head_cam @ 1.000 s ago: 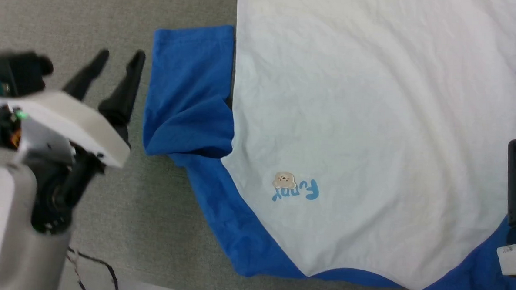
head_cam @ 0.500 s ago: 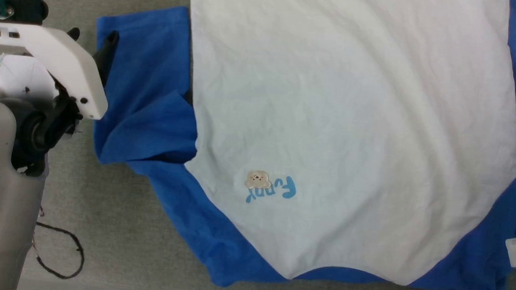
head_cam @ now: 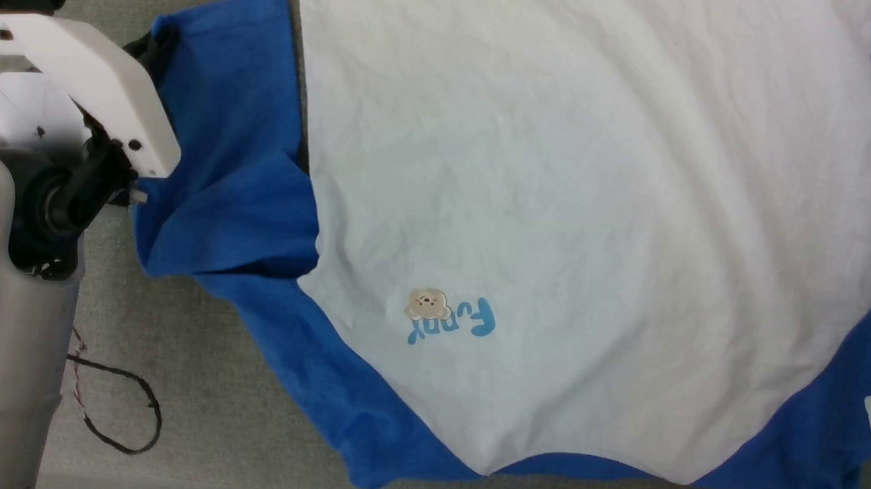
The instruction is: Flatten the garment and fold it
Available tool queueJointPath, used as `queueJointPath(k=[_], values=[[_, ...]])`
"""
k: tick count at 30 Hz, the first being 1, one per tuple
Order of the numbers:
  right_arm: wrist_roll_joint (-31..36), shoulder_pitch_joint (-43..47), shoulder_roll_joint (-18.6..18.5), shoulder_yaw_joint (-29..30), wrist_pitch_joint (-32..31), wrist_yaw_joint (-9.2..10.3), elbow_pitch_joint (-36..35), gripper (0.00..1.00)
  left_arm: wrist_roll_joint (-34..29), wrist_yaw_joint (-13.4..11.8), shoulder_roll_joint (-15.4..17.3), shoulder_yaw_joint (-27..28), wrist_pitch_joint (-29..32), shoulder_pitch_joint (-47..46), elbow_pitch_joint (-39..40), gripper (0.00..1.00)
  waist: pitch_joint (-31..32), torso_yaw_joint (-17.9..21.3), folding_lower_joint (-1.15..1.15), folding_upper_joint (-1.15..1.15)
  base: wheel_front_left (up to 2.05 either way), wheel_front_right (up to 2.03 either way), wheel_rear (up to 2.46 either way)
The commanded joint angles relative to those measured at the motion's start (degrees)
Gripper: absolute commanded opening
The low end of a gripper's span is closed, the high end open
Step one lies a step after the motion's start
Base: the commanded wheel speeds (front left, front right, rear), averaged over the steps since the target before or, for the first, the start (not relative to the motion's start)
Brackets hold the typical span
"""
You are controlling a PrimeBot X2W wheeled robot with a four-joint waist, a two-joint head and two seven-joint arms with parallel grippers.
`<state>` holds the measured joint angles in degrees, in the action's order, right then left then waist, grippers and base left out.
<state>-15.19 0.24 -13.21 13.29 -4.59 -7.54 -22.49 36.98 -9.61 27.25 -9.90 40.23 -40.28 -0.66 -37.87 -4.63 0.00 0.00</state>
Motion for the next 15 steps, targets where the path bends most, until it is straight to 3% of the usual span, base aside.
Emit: queueJointPath(k=[1,9,15], values=[[-0.33,-0.73,-0.20,0.22,0.00,0.05,0.18,1.00,0.49,0.22,-0.66,-0.76,0.48,1.86,-1.46,0.00,0.67,-0.46,0.00,0.00,0.00,0.00,0.00],[-0.19,-0.13,0.50,-1.18,0.51,0.05,1.68,1.00,2.52,0.48,-1.79,3.91,-6.72,1.28,0.93,0.00,6.27,-2.19,0.00,0.00,0.00,0.00,0.00],[0.49,1.19,2.38,-1.95,1.17,0.05,3.09,1.00,3.32,0.41,0.41,8.18,-9.56,3.12,2.56,0.00,11.95,-3.20,0.00,0.00,0.00,0.00,0.00]])
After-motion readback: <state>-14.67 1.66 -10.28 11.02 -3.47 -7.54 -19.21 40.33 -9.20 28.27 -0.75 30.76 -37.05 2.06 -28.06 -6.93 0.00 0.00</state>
